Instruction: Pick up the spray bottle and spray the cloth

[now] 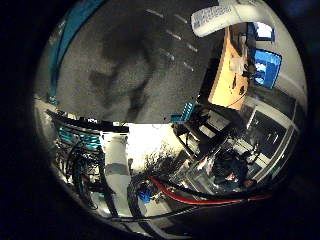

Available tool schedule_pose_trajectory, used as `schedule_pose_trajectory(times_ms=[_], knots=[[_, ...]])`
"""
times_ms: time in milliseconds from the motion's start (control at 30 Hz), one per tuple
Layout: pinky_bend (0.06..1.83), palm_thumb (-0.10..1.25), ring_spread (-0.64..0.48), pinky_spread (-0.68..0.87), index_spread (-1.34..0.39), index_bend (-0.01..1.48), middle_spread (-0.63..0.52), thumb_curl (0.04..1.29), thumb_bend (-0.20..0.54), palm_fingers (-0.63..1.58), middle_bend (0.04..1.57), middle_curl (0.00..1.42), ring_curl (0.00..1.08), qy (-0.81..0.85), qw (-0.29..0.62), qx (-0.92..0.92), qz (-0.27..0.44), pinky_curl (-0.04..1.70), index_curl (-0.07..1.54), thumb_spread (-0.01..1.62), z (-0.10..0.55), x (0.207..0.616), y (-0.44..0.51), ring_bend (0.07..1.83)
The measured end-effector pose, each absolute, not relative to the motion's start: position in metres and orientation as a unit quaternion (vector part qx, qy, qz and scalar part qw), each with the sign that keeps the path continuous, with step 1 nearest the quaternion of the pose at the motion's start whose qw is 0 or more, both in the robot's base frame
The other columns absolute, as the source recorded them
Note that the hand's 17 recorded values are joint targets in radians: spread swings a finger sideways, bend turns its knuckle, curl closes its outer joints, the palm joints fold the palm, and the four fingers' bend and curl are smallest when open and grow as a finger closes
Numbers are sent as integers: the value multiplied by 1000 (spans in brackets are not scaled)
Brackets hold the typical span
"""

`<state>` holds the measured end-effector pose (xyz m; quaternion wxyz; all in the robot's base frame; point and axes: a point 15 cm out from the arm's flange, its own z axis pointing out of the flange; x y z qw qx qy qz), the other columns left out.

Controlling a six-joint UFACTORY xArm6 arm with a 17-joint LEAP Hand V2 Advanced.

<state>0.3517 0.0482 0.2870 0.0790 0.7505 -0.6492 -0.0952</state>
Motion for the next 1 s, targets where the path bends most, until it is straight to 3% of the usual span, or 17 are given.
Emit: schedule_pose_trajectory(times_ms=[533,767,1000], knots=[[187,742,189,370,-342,400,45,319,-18,133,218,347,105,-648,51,756,-80,288,401,1131,301,353,44,164],[191,743,173,363,-340,345,16,321,-19,188,233,350,120,-663,-1,747,-56,287,391,1127,325,362,24,174],[189,746,157,360,-342,265,-15,324,-18,251,232,351,147,-670,-19,738,-84,285,385,1133,309,338,3,180]])
